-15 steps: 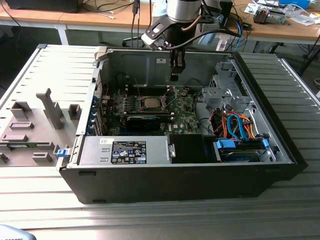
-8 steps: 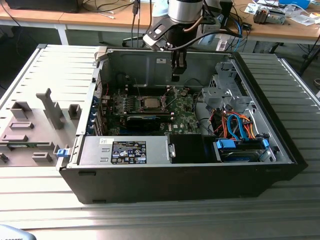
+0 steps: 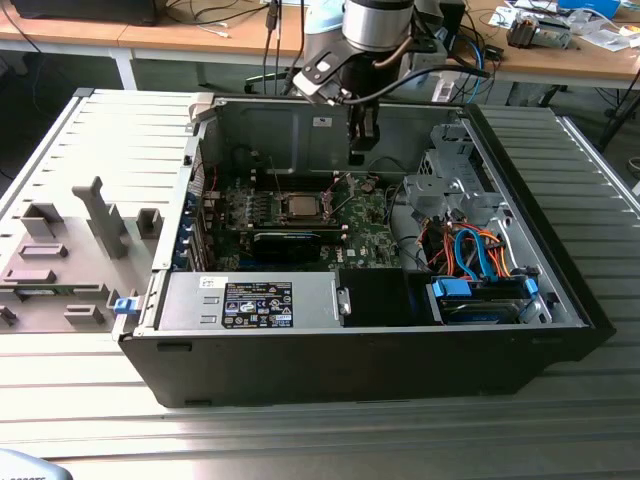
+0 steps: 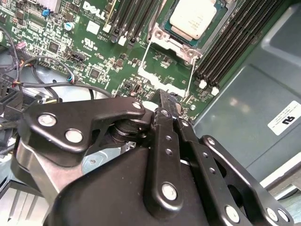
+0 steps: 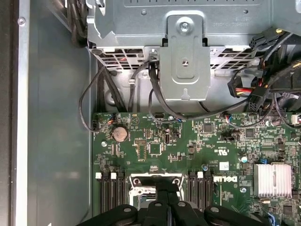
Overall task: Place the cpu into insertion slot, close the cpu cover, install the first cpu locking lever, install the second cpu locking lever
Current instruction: 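Close the cpu cover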
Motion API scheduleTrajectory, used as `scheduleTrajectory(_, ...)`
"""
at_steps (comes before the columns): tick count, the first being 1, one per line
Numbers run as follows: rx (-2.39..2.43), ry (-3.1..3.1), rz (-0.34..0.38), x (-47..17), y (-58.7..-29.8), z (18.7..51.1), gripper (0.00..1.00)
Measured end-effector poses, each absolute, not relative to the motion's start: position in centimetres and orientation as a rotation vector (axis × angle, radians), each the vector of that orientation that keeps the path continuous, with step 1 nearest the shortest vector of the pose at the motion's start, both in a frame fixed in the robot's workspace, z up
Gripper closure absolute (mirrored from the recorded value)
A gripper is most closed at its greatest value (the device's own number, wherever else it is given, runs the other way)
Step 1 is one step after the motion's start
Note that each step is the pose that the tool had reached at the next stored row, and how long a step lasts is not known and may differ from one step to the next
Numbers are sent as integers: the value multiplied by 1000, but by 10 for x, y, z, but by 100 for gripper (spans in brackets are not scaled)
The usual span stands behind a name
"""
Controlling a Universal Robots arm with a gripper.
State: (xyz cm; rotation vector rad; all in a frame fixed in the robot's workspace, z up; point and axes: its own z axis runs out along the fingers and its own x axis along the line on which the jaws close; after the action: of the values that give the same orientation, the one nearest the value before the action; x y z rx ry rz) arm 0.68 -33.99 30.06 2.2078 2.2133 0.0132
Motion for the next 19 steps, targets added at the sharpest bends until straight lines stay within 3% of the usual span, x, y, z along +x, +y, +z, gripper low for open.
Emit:
scheduleTrajectory(7, 2210, 2215, 9, 13, -340, 295, 89)
scheduleTrajectory(11, 2234, 2241, -48, 19, -340, 294, 89)
scheduleTrajectory(19, 2235, 2242, -50, 24, -340, 293, 89)
